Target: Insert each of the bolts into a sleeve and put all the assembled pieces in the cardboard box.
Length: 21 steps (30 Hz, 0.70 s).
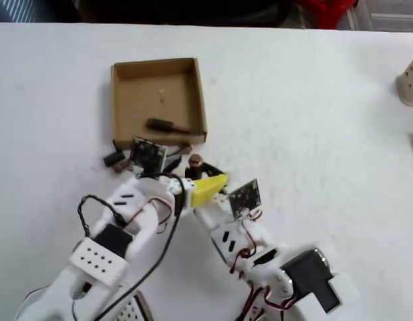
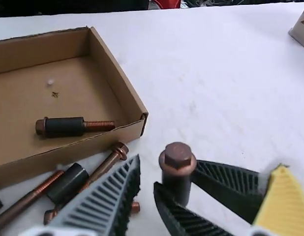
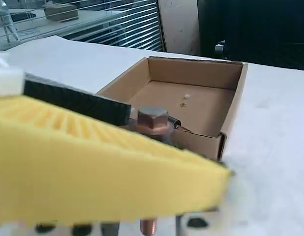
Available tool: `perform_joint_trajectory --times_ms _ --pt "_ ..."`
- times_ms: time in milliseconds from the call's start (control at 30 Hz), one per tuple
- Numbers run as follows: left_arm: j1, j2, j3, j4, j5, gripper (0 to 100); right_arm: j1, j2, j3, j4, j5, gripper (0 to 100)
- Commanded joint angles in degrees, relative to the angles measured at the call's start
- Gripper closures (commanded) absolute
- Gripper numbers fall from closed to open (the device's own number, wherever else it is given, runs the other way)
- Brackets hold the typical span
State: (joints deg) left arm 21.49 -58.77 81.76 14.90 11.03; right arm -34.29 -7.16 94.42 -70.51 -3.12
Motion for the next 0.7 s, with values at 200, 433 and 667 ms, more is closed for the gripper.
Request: perform_joint_trajectory --times_ms 200,433,667 --pt "-9.45 -1.01 -4.31 -10.81 10.55 59 0.57 -0.66 -0.79 -1.19 0.62 98.2" --pt "-14.99 -1.10 -8.35 -11.08 10.55 91 0.57 -0.66 -0.79 -1.36 0.62 98.2" --pt "-21.85 -1.10 -14.59 3.60 10.55 97 0.57 -0.48 -0.79 -1.01 0.62 98.2"
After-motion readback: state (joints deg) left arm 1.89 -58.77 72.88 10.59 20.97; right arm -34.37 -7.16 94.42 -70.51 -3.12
